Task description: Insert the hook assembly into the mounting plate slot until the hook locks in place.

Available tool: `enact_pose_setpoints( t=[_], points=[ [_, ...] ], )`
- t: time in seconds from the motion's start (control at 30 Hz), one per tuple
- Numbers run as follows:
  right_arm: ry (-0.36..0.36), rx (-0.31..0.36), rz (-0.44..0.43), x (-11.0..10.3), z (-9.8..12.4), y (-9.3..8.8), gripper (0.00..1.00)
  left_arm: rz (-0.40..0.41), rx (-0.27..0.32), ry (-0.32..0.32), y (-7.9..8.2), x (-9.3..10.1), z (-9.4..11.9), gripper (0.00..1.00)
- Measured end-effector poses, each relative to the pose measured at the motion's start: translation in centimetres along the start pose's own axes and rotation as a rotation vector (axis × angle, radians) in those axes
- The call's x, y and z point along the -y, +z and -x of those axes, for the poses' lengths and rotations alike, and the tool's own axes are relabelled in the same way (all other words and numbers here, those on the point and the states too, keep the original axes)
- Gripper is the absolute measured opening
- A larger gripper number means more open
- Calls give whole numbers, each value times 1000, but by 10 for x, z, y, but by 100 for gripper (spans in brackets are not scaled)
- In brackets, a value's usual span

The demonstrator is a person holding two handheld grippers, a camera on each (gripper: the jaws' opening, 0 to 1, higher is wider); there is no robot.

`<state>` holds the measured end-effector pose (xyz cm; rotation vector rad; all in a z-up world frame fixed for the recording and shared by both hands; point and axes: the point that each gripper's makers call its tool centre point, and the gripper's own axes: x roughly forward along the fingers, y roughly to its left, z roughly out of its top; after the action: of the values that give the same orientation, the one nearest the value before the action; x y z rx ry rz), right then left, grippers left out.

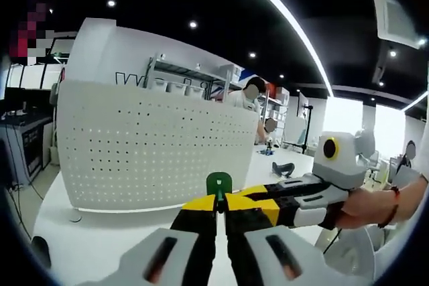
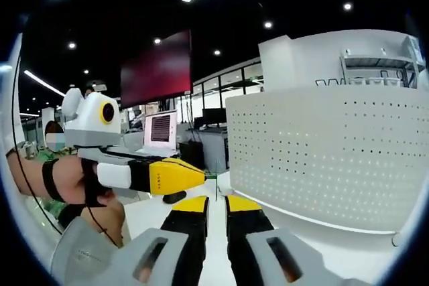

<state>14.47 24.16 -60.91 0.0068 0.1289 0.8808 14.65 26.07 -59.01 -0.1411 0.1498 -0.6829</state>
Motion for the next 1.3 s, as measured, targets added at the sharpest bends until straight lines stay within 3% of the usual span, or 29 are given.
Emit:
enact_pose_setpoints(
  t=[0.17, 0.23, 0.33, 0.93, 1.0, 1.1, 1.3],
  points=[
    [-35, -34, 12, 7, 11, -9, 17, -16, 2, 19, 2, -7, 0, 3],
    [-53, -57, 35, 10, 16, -14, 25, -24, 1, 28, 3, -10, 0, 3],
    [-73, -58, 28, 14, 23, -16, 34, -43, 6, 53, 5, -16, 1, 3],
    [-190, -55, 22, 30, 58, -14, 65, -89, 29, 151, 21, -52, -7, 3],
    [-202, -58, 11, 32, 61, -14, 75, -90, 28, 152, 22, -54, -8, 3],
    [-220, -52, 16, 35, 65, -11, 82, -101, 27, 157, 24, -57, -10, 3],
    [-247, -50, 6, 41, 74, -12, 85, -105, 30, 176, 27, -62, -13, 3]
  ],
)
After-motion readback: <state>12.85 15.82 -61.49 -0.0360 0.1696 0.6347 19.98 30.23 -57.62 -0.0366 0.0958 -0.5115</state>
